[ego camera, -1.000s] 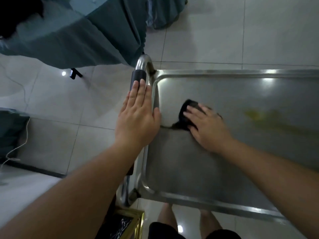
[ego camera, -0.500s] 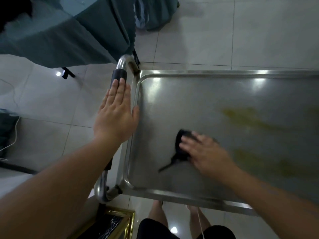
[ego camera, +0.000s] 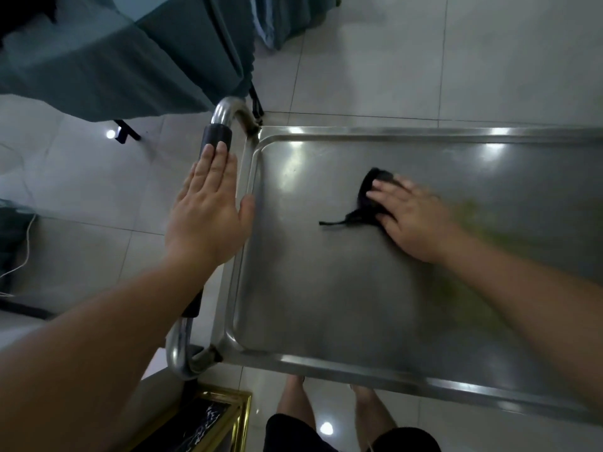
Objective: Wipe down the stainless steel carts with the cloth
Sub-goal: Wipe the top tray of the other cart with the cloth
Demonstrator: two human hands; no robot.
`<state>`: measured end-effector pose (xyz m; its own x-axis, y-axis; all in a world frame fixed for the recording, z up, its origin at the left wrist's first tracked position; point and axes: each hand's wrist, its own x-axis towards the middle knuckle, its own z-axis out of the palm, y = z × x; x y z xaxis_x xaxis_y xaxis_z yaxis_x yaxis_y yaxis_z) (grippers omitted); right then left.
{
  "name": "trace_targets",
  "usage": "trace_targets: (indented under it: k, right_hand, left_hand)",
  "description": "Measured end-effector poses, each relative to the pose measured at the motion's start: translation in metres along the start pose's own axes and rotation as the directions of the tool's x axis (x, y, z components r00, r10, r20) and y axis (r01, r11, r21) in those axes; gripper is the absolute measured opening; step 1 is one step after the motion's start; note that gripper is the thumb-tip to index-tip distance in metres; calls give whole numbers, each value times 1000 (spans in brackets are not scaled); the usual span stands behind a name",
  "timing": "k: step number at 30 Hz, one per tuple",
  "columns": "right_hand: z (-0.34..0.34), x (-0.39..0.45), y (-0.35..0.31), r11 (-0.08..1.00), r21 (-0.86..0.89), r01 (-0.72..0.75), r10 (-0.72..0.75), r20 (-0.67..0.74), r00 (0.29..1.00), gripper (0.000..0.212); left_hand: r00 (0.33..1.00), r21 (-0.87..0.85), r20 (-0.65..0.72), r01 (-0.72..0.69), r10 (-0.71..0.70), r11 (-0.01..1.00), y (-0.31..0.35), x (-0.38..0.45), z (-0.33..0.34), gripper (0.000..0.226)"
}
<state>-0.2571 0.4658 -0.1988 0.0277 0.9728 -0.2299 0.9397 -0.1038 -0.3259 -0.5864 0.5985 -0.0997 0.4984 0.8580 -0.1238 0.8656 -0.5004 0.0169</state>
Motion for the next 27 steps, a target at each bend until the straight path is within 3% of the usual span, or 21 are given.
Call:
trace_targets:
  k: [3, 8, 14, 17, 20, 24, 27]
  right_hand:
    - [30, -89, -24, 995, 21, 100, -98, -59, 993, 49]
    - [87, -230, -41, 976, 4, 217, -217, 88, 972, 59]
    - [62, -190, 3, 914, -78, 397, -387, 116, 915, 51]
    - [27, -125, 42, 956, -52, 290, -291, -2, 957, 45]
    - [-8, -46, 88, 997, -53, 60, -63, -60, 996, 42]
    - [-46, 39, 135, 986, -34, -163, 162, -29, 986, 52]
    - [-45, 38, 130, 978, -43, -205, 205, 5, 979, 55]
  left_hand:
    - [1000, 0, 5, 7, -7, 1000, 1, 1, -1, 75]
    - [1000, -14, 20, -17, 17, 1000, 0, 0, -2, 76]
    - [1000, 10, 11, -20, 20, 1000, -3, -1, 1, 79]
    - [1000, 20, 15, -14, 14, 1000, -3, 0, 1, 79]
    - [1000, 32, 13, -7, 6, 999, -2, 0, 2, 78]
    - [1000, 38, 1, -5, 5, 999, -1, -1, 2, 79]
    - [1000, 38, 4, -12, 12, 999, -1, -2, 1, 81]
